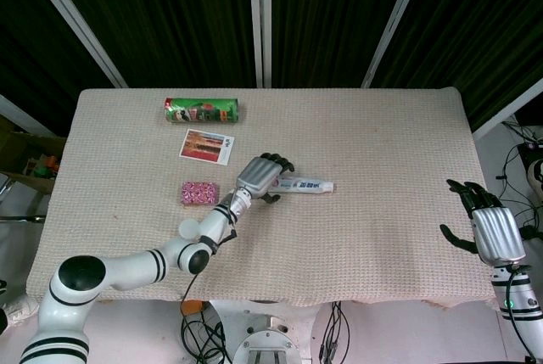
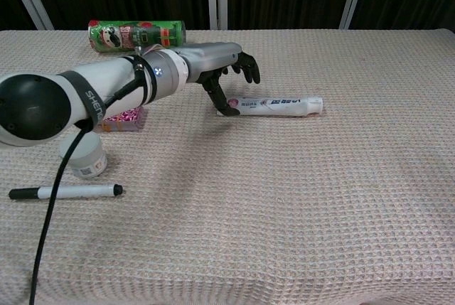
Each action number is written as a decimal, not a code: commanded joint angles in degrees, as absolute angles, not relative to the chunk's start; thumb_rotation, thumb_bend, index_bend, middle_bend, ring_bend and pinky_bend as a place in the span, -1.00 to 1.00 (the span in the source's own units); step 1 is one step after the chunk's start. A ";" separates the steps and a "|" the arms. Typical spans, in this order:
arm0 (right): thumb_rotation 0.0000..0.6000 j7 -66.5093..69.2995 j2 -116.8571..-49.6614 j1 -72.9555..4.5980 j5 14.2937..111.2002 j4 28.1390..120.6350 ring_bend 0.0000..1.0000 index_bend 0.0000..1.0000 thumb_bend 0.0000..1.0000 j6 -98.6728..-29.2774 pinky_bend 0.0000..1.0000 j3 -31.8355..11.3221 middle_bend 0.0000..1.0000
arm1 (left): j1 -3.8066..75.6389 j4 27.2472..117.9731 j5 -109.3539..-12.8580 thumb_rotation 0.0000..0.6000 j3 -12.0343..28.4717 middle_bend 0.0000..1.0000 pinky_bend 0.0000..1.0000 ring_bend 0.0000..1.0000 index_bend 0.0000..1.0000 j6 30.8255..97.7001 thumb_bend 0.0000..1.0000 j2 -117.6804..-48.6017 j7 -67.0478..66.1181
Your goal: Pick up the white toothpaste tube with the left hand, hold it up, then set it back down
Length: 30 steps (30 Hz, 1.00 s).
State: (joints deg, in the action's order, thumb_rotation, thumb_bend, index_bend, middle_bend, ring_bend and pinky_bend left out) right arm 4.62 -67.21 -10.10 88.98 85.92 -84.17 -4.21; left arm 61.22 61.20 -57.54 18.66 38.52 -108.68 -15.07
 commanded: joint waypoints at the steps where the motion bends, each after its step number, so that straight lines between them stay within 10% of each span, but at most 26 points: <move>1: 1.00 4.65 -67.21 -10.12 88.98 85.88 -0.66 -0.65 -0.65 -84.07 -0.28 -4.20 -0.39 | 63.32 58.61 -56.01 1.00 19.14 -0.57 -0.65 -0.68 -0.46 37.73 -0.53 -110.86 -16.24; 14: 1.00 4.93 -66.96 -9.86 88.78 85.77 -0.66 -0.65 -0.65 -84.11 -0.28 -4.22 -0.39 | 68.89 52.16 -47.27 0.51 20.63 -0.60 -0.69 -0.71 -0.41 37.33 -0.55 -116.32 -23.83; 30: 1.00 4.92 -66.78 -9.50 88.68 85.95 -0.66 -0.65 -0.65 -84.12 -0.28 -4.08 -0.39 | 69.71 48.21 -43.85 0.40 20.39 -0.57 -0.70 -0.71 -0.28 39.39 -0.49 -119.50 -26.52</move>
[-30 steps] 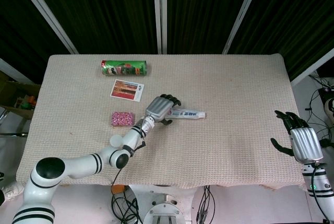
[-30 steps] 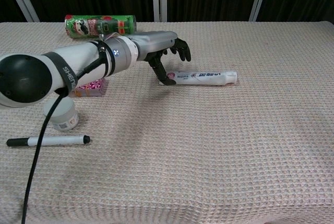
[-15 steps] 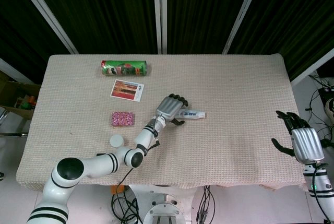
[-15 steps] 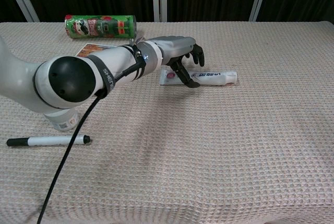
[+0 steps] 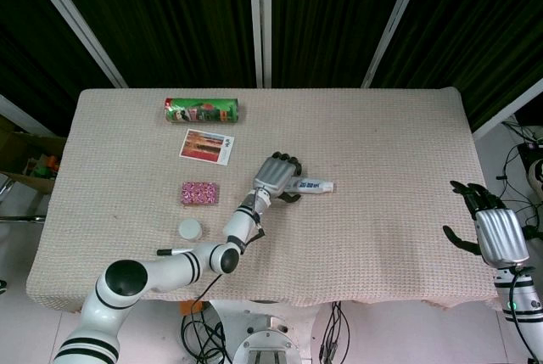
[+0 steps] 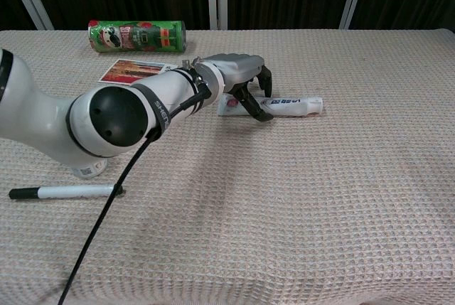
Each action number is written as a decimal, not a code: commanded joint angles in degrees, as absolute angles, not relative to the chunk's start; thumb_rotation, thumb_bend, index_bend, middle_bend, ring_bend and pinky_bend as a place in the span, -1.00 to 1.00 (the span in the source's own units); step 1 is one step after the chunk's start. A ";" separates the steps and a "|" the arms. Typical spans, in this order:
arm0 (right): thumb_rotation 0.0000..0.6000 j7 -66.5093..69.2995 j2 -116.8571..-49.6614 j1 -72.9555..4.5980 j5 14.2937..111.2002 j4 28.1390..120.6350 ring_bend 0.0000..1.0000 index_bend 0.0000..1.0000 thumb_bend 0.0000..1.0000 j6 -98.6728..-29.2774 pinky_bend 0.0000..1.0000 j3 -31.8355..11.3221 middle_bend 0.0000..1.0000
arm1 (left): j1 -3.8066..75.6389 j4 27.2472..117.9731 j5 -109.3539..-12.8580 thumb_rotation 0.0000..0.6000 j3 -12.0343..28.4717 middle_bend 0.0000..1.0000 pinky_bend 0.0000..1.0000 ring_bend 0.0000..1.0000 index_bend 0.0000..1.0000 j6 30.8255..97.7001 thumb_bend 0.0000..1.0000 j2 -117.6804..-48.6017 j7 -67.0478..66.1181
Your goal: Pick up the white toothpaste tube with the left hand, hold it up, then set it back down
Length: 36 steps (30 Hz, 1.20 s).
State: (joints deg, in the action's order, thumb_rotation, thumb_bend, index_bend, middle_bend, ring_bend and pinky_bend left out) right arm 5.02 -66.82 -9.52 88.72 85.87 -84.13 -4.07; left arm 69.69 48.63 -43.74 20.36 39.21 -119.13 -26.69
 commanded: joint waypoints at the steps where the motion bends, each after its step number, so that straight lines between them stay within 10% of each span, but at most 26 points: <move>1: 1.00 4.83 -66.75 -9.48 88.66 86.04 -0.66 -0.65 -0.65 -84.12 -0.28 -4.09 -0.39 | 69.67 47.97 -44.14 0.40 20.49 -0.55 -0.70 -0.71 -0.27 39.69 -0.47 -119.74 -26.14; 17: 1.00 3.23 -66.49 -9.60 88.66 87.49 -0.66 -0.65 -0.65 -83.76 -0.28 -4.17 -0.39 | 66.77 45.05 -53.18 0.80 18.51 -0.04 -0.49 -0.37 0.02 40.86 -0.01 -119.91 -17.90; 36: 1.00 1.11 -64.41 -10.23 90.35 92.12 -0.66 -0.64 -0.65 -84.04 -0.27 -4.47 -0.39 | 56.29 56.66 -72.84 0.70 14.15 0.32 -0.02 0.05 0.24 53.05 0.19 -107.87 11.20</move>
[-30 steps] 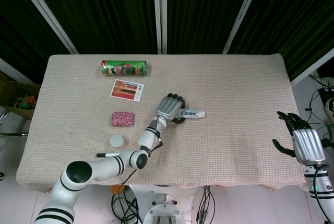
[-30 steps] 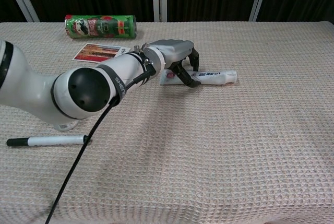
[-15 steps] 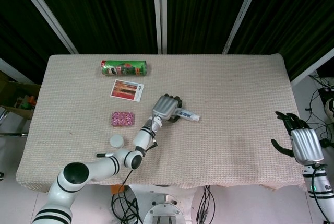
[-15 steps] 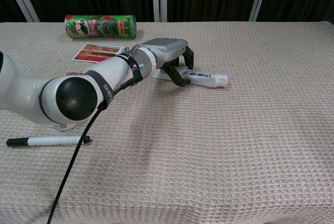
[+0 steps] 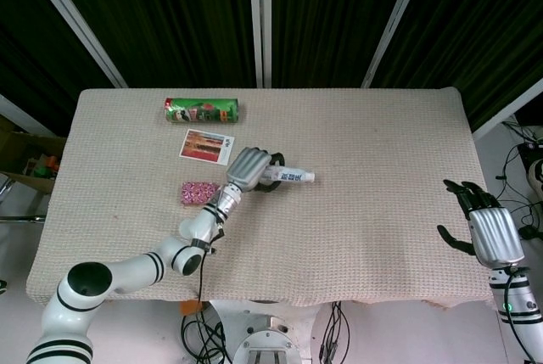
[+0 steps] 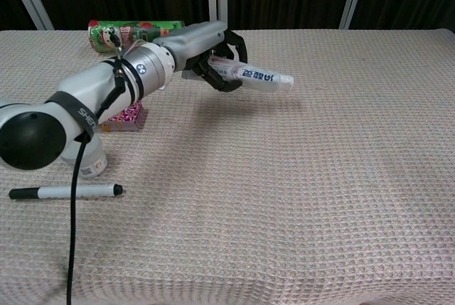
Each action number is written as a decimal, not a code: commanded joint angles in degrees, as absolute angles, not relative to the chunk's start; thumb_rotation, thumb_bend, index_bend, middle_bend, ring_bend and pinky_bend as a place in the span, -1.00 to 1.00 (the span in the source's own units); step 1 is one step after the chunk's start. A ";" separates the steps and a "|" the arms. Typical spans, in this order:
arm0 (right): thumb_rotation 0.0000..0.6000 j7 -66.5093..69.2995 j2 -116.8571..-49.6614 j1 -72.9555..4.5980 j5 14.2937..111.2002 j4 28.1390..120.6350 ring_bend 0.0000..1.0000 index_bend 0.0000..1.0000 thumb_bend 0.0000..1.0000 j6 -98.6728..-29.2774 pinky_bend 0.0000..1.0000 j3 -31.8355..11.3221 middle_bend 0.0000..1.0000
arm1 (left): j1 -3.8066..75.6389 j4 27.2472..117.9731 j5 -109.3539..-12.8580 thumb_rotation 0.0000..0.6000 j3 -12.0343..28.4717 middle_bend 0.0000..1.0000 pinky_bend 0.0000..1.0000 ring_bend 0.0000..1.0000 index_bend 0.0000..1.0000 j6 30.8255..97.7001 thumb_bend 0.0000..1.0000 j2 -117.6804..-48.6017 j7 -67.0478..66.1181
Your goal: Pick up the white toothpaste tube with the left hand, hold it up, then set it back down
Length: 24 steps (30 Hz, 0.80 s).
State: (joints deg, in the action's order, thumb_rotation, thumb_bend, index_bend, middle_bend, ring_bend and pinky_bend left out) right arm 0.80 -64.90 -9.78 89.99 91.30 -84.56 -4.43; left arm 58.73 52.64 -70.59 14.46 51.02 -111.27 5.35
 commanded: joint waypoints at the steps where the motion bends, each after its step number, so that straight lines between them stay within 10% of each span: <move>1: 1.00 1.35 -64.13 -10.51 90.58 92.54 -0.66 -0.63 -0.65 -83.75 -0.27 -4.51 -0.39 | 55.89 57.56 -73.37 0.67 14.08 0.33 -0.01 0.06 0.25 53.24 0.19 -107.03 12.69; 11: 1.00 0.87 -62.03 -15.63 94.03 96.79 -0.66 -0.54 -0.65 -81.15 -0.27 -7.06 -0.36 | 53.03 66.85 -78.33 0.17 13.48 0.34 -0.01 0.06 0.25 52.26 0.23 -99.00 32.41; 24: 1.00 1.24 -63.03 -26.96 89.42 99.49 -0.62 -0.28 -0.65 -71.04 -0.23 -14.19 -0.31 | 51.12 63.12 -87.29 0.14 10.29 0.34 -0.02 0.05 0.26 62.44 0.23 -101.96 38.57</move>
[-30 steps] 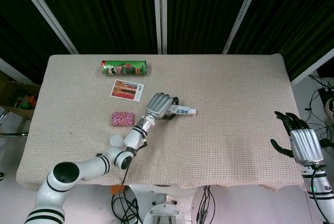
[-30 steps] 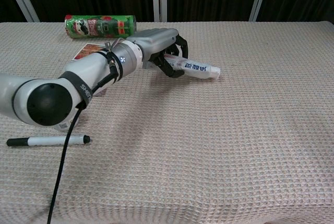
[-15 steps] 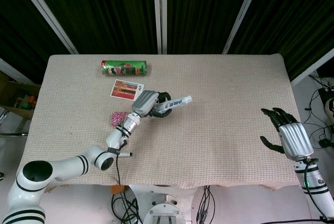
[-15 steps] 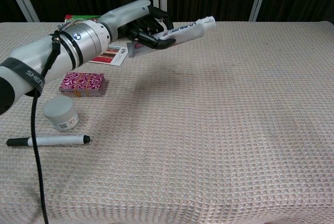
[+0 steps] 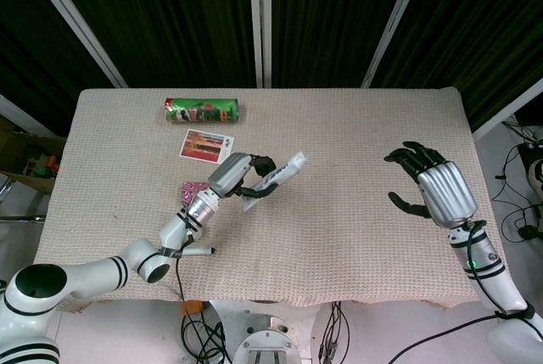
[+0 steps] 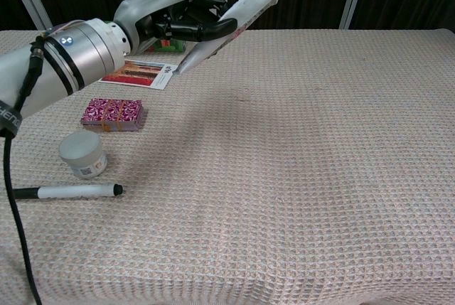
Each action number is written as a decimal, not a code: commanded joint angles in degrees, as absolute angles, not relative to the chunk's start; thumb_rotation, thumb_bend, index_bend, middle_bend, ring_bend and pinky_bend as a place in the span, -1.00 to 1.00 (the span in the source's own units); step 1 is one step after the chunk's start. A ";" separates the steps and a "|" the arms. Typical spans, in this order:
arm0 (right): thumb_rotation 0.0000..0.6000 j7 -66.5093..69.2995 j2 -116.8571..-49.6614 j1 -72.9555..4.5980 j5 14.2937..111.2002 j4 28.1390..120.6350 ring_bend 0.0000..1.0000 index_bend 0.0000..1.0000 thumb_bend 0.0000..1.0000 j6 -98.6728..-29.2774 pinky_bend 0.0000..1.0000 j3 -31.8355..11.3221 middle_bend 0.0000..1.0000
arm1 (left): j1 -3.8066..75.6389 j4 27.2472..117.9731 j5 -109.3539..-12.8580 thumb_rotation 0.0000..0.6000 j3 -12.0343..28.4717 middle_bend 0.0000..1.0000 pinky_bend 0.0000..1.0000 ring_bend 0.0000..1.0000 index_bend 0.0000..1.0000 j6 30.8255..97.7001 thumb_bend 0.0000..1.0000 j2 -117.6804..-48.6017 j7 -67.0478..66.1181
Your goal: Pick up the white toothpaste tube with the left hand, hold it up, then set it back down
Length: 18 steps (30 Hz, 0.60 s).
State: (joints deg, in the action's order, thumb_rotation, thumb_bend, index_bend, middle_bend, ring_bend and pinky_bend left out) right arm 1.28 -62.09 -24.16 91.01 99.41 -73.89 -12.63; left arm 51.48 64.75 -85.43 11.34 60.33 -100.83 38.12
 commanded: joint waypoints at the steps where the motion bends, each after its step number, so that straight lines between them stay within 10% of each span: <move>1: 1.00 1.15 -63.54 -27.81 89.32 99.16 -0.61 -0.25 -0.65 -70.38 -0.22 -14.47 -0.30 | 51.10 62.59 -87.82 0.13 10.04 0.33 -0.02 0.05 0.26 63.02 0.23 -102.24 38.55; 18: 1.00 3.57 -76.87 -36.22 93.25 88.45 -0.59 -0.14 -0.65 -70.63 -0.21 -14.32 -0.24 | 51.72 60.50 -92.04 0.13 8.25 0.34 -0.03 0.05 0.26 67.96 0.23 -103.25 44.07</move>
